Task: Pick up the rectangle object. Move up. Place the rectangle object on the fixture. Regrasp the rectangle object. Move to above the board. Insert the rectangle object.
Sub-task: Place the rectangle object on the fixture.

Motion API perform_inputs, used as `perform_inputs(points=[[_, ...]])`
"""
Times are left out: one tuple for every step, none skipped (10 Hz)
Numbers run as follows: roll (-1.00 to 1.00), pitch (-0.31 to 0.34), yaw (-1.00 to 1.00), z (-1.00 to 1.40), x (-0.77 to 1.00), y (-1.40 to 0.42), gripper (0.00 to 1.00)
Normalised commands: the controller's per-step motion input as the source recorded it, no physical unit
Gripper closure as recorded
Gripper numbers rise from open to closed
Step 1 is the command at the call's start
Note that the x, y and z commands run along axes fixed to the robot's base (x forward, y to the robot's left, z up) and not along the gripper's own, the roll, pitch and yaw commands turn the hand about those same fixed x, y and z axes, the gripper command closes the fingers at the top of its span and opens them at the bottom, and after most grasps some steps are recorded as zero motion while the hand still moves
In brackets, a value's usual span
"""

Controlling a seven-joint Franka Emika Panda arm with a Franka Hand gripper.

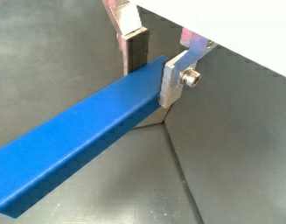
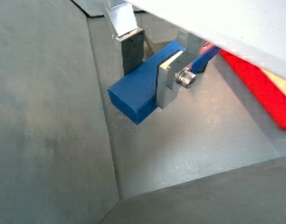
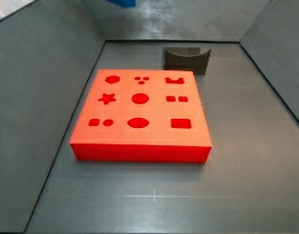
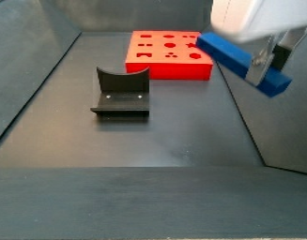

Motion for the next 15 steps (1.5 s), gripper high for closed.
perform_inputs(points=[[0.09, 0.093, 0.02, 0.22, -0.02, 0.0, 1.0], [0.0, -0.034, -1.0, -0.15, 0.92, -1.0, 1.0], [0.0, -0.034, -1.0, -0.18, 0.93, -1.0, 1.0], [-0.02, -0.053, -1.0, -0.19, 1.0, -0.99, 1.0], [-0.04, -0.058, -1.0, -0.18, 1.0, -0.95, 1.0], [-0.08, -0.056, -0.96, -0.17, 1.0, -0.84, 1.0], [-0.1, -0.035, -0.73, -0.16, 1.0, -0.74, 1.0], [-0.11, -0.006, -0.42, -0.14, 1.0, -0.61, 1.0], [-0.13, 0.014, -0.23, -0.13, 1.0, -0.5, 1.0], [-0.13, 0.018, -0.15, -0.12, 1.0, -0.43, 1.0], [-0.12, 0.02, -0.1, -0.11, 1.0, -0.37, 1.0], [-0.11, 0.021, -0.05, -0.1, 1.0, -0.29, 1.0], [-0.09, 0.027, -0.03, -0.09, 1.0, -0.23, 1.0], [-0.08, 0.035, -0.01, -0.08, 1.0, -0.19, 1.0], [-0.08, 0.038, 0.0, -0.07, 1.0, -0.16, 1.0]])
